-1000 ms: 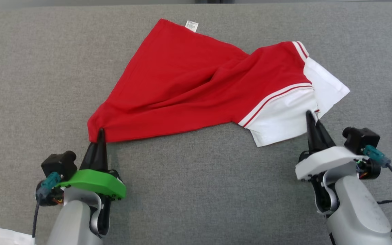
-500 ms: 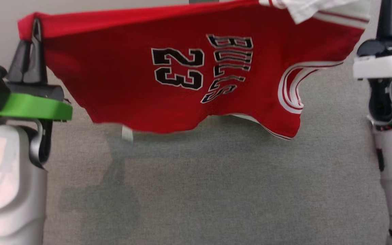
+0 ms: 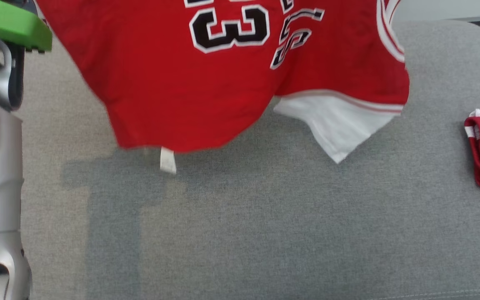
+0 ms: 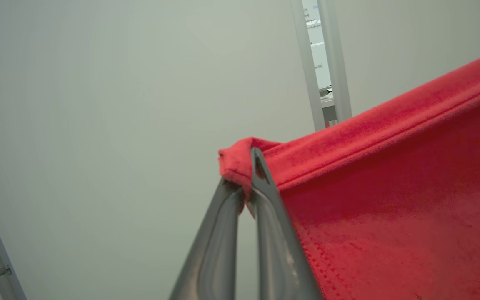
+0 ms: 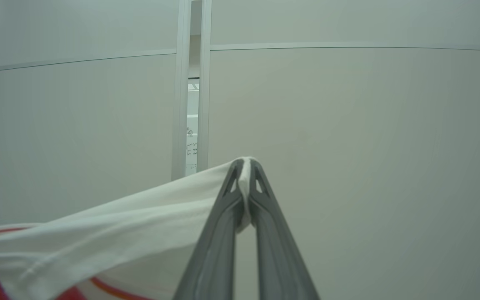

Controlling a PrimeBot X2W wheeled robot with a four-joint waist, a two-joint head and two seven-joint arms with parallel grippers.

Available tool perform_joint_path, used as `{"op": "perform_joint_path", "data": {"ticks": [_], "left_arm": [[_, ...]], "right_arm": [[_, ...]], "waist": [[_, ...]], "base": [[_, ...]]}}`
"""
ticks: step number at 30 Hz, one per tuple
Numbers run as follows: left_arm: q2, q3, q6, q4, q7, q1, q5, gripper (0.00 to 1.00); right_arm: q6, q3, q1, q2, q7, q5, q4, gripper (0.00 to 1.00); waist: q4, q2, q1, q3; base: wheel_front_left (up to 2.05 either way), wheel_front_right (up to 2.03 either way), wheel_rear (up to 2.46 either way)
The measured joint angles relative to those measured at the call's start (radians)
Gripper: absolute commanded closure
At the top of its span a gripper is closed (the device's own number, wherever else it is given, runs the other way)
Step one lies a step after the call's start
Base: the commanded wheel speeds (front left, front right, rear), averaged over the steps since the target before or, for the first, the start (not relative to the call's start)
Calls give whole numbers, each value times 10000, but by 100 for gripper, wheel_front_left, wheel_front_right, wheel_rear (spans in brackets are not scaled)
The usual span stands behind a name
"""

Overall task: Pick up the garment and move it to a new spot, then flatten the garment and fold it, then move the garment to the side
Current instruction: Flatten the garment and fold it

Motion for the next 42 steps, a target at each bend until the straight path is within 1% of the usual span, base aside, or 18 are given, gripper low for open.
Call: {"op": "perform_joint_path", "data": {"ticks": [1, 3, 6, 9, 12, 14, 16, 19, 20, 23, 26, 30, 33, 38, 42], "left_arm": [[-56, -36, 65, 290, -209, -355, 56, 100], [-121, -38, 244, 721, -527, -1080, 138, 100], [-167, -12, 351, 941, -757, -2079, 337, 100], [-382, 224, 497, 625, -823, -2522, 299, 100], [-420, 395, 497, 476, -830, -2311, 307, 100], [-573, 617, 546, 510, -828, -1529, 221, 100], [-876, 945, 577, 648, -825, -323, -71, 100], [-1344, 1304, 568, 685, -819, 1637, -192, 100], [-1498, 1331, 474, 823, -819, 2604, -188, 100], [-2036, 1802, 489, 1097, -815, 4670, -453, 100], [-2257, 2038, 476, 1104, -817, 5889, -640, 100], [-2347, 2349, 483, 932, -817, 7083, -821, 100], [-2374, 2178, 451, 901, -819, 7810, -872, 100], [-2372, 2061, 585, 525, -817, 8748, -1177, 100], [-2376, 1996, 663, 230, -817, 9451, -1417, 100]], "right_arm": [[0, -255, -430, 46, -65, -205, 301, 100], [0, -451, -1255, 111, -144, -763, 606, 100], [0, -790, -2114, 153, -161, -1398, 439, 100], [2, -1335, -2387, 209, -196, -1632, 155, 100], [0, -1407, -1940, 351, -199, -1622, 130, 100], [2, -1329, -1062, 493, -198, -1444, 180, 100], [2, -1137, 360, 723, -194, -1016, 247, 100], [-6, -105, 2622, 938, -190, 25, -130, 100], [-8, 360, 3707, 970, -194, 395, -230, 100], [-15, 888, 6033, 1058, -192, 1237, -416, 100], [-13, 1185, 7627, 1058, -192, 1818, -721, 100], [-13, 1724, 9204, 888, -194, 2286, -1193, 100], [-13, 1994, 9947, 671, -194, 2531, -1383, 100], [-13, 2243, 10869, 408, -196, 2625, -1728, 100], [-13, 2115, 11721, 326, -196, 2823, -2102, 100]], "waist": [[20, 0, 0, 198], [60, 0, 0, 585], [108, 0, 0, 1091], [150, 0, 0, 1522], [168, 0, 0, 1881], [158, 0, 1, 2064], [114, 0, 2, 2152], [60, 0, 1, 2067], [34, 0, 2, 1987], [-48, 0, 1, 1715], [-152, 0, 0, 1374], [-287, 0, 0, 926], [-382, 0, 0, 592], [-486, 0, 0, 39], [-532, 0, 0, -469]], "base": [[0, 0, 0], [0, 0, 0], [0, 0, 0], [0, 0, 0], [0, 0, 0], [0, 0, 0], [0, 0, 0], [0, 0, 0], [0, 0, 0], [0, 0, 0], [0, 0, 0], [0, 0, 0], [0, 0, 0], [0, 0, 0], [0, 0, 0]]}}
